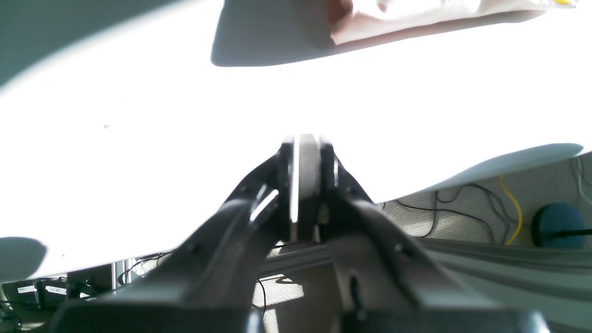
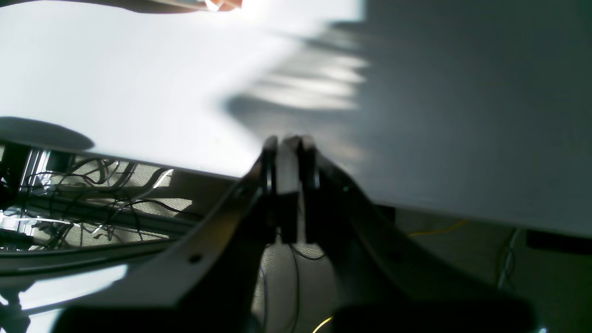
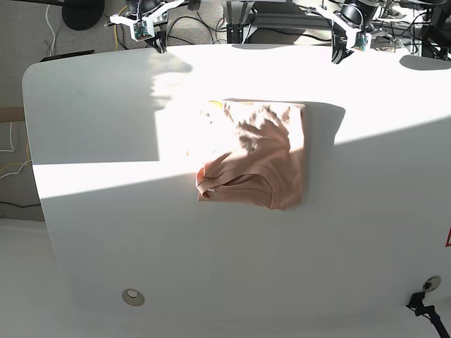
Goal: Fold the T-shirt properly
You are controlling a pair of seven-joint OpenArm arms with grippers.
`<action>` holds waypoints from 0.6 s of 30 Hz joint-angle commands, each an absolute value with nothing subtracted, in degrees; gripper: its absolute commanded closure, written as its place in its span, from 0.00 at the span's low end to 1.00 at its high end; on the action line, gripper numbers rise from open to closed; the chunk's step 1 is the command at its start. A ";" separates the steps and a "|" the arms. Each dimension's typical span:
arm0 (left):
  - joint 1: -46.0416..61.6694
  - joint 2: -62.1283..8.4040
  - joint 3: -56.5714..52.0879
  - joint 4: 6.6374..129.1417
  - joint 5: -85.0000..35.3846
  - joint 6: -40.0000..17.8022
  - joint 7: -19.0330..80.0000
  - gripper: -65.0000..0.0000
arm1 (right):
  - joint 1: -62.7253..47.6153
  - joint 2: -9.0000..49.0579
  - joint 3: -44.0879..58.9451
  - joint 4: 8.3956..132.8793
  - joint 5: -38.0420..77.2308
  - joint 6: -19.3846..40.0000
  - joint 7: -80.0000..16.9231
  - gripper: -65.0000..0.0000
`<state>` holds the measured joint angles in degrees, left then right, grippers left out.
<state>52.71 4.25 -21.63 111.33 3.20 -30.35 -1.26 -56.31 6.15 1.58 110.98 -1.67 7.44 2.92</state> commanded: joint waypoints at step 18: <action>55.96 3.03 -22.29 86.29 3.03 -30.29 -2.86 1.00 | -56.40 6.11 1.45 82.33 -1.54 7.43 7.08 1.00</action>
<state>54.63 3.57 -22.13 88.73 1.48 -29.95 -2.98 -55.44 6.02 1.45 84.62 -1.61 7.18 6.42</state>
